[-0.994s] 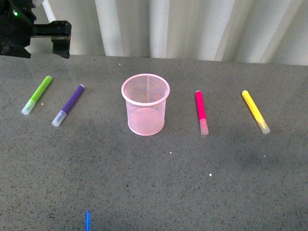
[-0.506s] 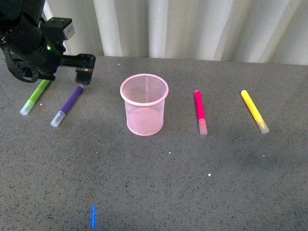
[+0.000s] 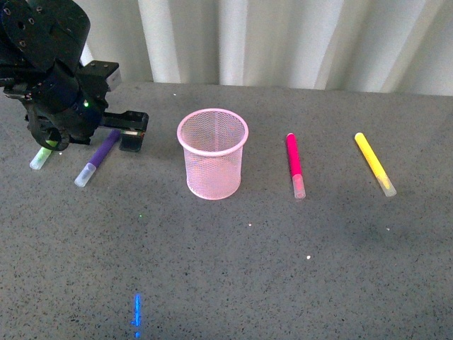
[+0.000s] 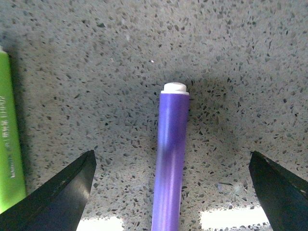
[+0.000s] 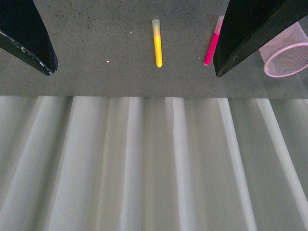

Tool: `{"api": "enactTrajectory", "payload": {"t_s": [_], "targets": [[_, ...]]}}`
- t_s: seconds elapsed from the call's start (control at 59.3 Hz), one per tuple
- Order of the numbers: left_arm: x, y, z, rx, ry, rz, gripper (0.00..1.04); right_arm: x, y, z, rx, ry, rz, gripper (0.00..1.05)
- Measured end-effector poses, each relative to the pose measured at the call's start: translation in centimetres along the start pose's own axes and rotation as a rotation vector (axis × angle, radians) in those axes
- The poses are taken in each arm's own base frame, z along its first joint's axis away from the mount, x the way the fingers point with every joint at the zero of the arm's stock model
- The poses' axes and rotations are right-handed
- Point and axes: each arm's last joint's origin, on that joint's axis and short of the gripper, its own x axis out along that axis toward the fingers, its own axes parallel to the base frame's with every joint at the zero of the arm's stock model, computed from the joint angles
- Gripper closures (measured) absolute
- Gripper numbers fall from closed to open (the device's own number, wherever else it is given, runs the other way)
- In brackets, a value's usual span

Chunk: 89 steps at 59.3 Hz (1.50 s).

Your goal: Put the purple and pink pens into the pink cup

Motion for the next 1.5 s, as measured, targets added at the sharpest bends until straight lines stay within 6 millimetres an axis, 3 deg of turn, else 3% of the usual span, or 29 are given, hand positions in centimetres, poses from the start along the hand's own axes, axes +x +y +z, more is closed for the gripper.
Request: {"api": "enactTrajectory", "payload": {"t_s": [0.337, 0.91, 1.348, 1.416, 1.5], "targets": [[0.9, -0.2, 1.0, 0.019, -0.027, 0.000, 0.07, 0.0, 0.0, 0.0, 0.000, 0.000, 0.000, 0.07], [1.0, -0.1, 1.0, 0.056, -0.030, 0.027, 0.91, 0.0, 0.0, 0.0, 0.000, 0.000, 0.000, 0.07], [0.1, 0.0, 0.8, -0.018, -0.111, -0.007, 0.92, 0.0, 0.0, 0.0, 0.000, 0.000, 0.000, 0.07], [-1.0, 0.1, 1.0, -0.057, -0.171, -0.037, 0.92, 0.0, 0.0, 0.0, 0.000, 0.000, 0.000, 0.07], [-4.4, 0.5, 1.8, -0.144, -0.317, -0.092, 0.92, 0.0, 0.0, 0.0, 0.000, 0.000, 0.000, 0.07]]}}
